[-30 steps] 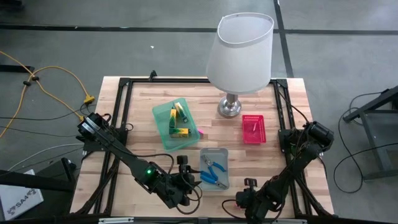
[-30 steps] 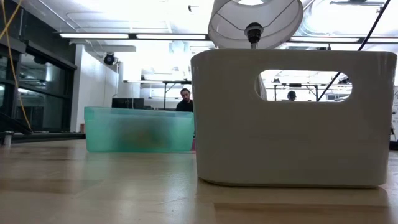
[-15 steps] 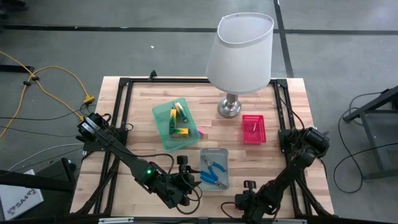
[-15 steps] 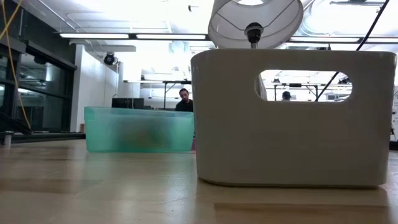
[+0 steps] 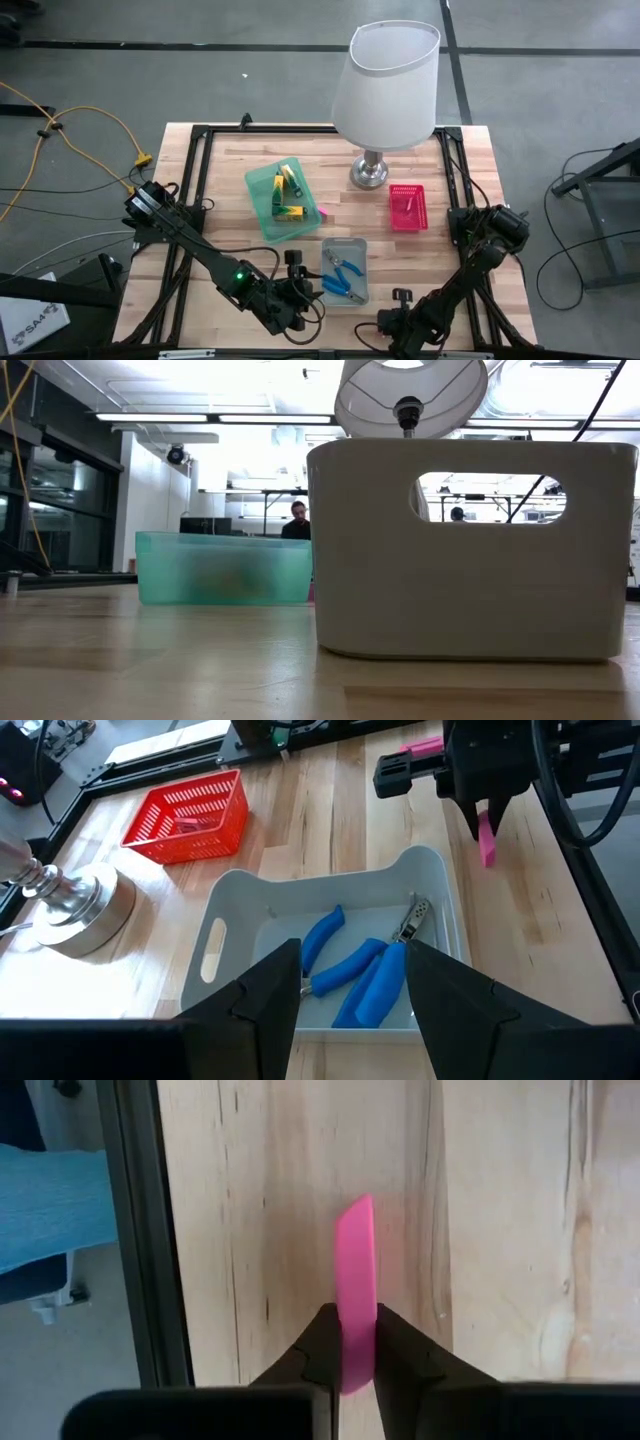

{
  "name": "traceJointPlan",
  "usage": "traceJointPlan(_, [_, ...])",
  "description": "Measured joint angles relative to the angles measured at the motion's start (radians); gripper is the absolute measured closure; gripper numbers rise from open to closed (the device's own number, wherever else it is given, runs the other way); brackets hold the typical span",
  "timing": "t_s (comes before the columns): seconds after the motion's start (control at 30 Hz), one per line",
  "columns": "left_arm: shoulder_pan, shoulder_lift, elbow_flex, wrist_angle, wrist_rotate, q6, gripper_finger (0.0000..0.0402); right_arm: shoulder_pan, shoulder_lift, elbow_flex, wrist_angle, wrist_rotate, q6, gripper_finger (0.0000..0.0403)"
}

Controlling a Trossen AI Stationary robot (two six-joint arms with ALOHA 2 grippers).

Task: Pick & Place School Supplies
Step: Put the pink eraser into the red bin

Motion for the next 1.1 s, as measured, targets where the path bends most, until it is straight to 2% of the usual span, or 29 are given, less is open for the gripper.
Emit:
traceJointPlan(0.23, [0.000,0.000,0.000,0.000,0.000,0.001,0.0231,0.000,-0.002,0.000,-0.011,0.000,0.042,0.0376])
traceJointPlan(0.4, [0.000,0.000,0.000,0.000,-0.001,0.001,0.0231,-0.005,-0.028,-0.001,-0.099,-0.002,0.097,0.0376])
traceJointPlan(0.7, [0.000,0.000,0.000,0.000,-0.001,0.000,0.0231,-0.029,-0.151,-0.002,-0.331,0.083,0.233,0.0376])
traceJointPlan(1.1, [0.000,0.000,0.000,0.000,0.020,-0.003,0.0231,-0.171,-0.306,-0.001,-0.598,0.210,0.238,0.0371])
